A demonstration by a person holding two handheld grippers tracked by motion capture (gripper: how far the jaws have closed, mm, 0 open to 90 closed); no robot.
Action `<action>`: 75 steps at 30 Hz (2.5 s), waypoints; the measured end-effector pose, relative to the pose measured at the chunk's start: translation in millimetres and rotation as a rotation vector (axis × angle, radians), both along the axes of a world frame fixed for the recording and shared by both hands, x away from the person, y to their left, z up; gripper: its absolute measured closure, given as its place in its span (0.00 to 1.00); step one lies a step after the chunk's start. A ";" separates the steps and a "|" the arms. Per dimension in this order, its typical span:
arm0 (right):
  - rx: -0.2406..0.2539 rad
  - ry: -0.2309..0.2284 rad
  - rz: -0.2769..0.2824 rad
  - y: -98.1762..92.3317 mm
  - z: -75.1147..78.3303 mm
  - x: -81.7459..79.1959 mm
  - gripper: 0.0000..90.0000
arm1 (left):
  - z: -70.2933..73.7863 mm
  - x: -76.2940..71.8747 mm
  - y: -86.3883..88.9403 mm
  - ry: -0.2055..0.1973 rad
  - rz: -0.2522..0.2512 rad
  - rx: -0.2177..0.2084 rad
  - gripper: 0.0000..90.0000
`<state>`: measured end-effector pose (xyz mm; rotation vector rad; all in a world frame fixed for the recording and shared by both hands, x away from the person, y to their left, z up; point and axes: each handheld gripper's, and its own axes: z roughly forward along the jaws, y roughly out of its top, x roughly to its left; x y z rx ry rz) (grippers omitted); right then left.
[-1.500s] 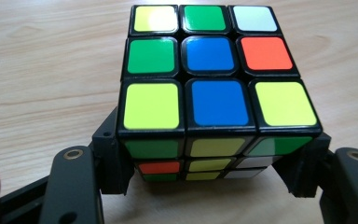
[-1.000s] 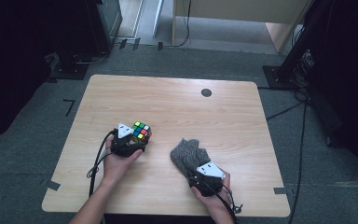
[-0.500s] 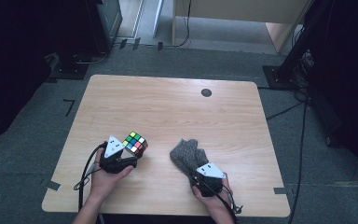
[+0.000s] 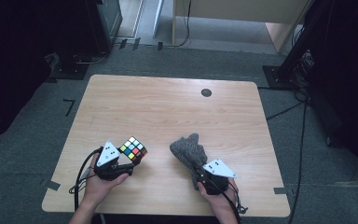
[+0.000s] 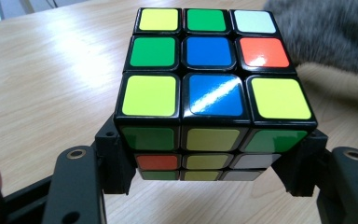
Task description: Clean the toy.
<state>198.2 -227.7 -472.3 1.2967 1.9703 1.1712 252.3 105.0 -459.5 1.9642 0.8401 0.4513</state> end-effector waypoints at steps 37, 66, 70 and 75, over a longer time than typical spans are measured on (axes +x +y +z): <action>0.020 -0.009 0.296 75.8 62.3 14.5 0.79 | 2.9 -23.3 -74.5 -0.045 -0.158 0.182 0.38; -0.038 -0.004 0.341 75.7 74.4 17.1 0.82 | 13.1 -17.2 -74.1 -0.017 -0.141 0.132 0.38; -0.059 -0.006 0.328 75.7 89.0 27.8 0.82 | 21.2 -9.0 -77.4 -0.035 -0.126 0.132 0.38; -0.001 -0.023 0.330 72.1 80.3 27.3 0.81 | 17.3 -9.1 -75.8 -0.020 -0.144 0.130 0.38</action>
